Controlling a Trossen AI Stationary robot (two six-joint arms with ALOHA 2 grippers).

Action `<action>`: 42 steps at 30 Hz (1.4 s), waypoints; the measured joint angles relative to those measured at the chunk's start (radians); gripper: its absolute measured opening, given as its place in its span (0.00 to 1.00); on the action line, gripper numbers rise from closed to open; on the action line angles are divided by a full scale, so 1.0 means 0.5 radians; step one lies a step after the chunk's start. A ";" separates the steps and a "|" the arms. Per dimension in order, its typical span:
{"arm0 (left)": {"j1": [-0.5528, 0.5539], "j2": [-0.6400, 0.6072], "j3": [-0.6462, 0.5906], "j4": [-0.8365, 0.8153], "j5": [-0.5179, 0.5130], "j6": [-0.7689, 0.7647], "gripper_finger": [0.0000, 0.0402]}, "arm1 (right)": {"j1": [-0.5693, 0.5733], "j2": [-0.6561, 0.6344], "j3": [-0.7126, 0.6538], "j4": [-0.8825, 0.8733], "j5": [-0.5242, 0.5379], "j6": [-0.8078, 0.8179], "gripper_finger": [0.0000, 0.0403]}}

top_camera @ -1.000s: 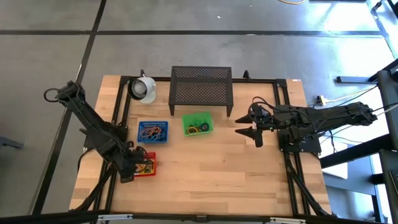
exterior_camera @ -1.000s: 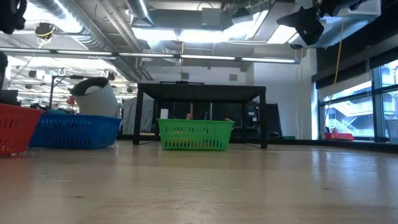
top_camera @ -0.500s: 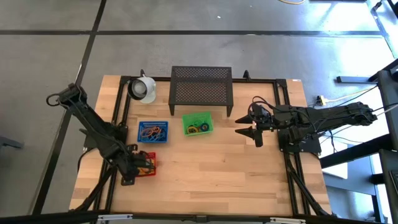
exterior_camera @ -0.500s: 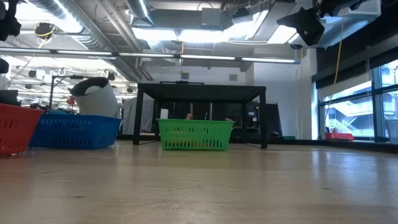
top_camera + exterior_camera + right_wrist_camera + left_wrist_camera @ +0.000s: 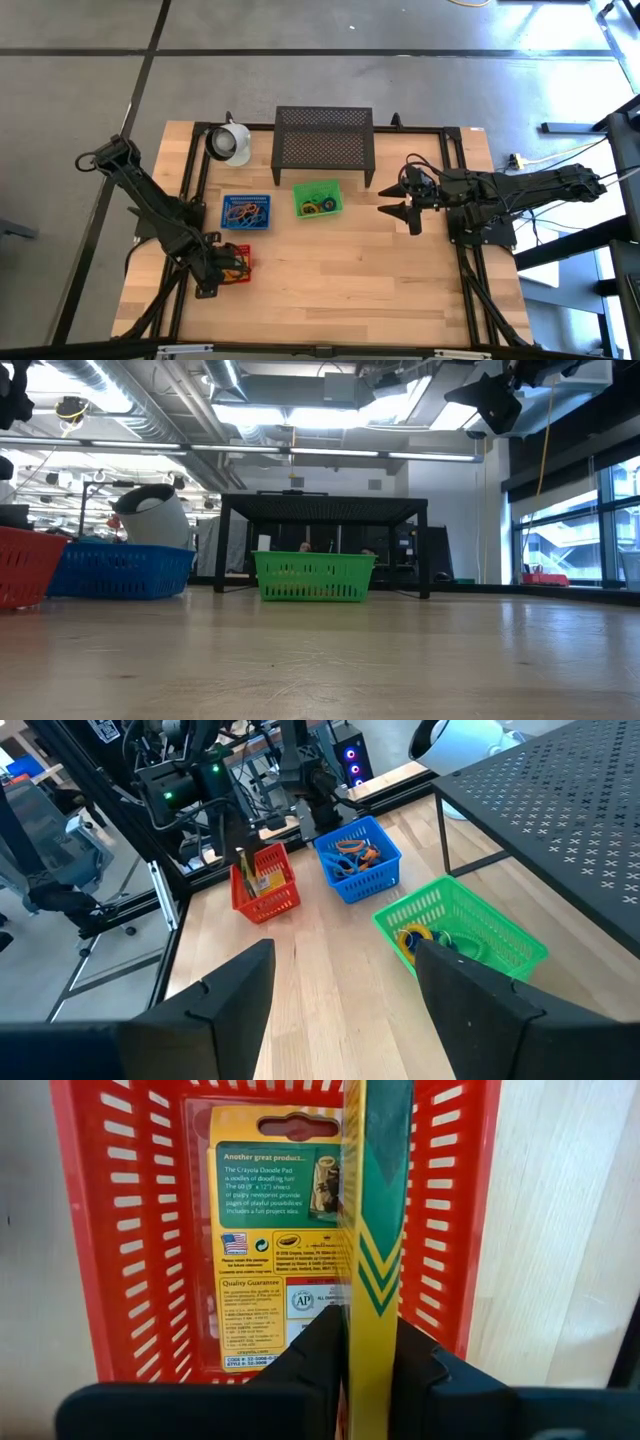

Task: Pick & Place Office Desk Supplies
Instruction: Put the yellow box of crayon into the red bin, then put the green bin on the shelf

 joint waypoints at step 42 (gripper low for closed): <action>0.387 -0.003 0.193 -0.450 -0.017 0.135 0.42 | 0.000 0.001 0.000 0.000 -0.001 -0.023 0.61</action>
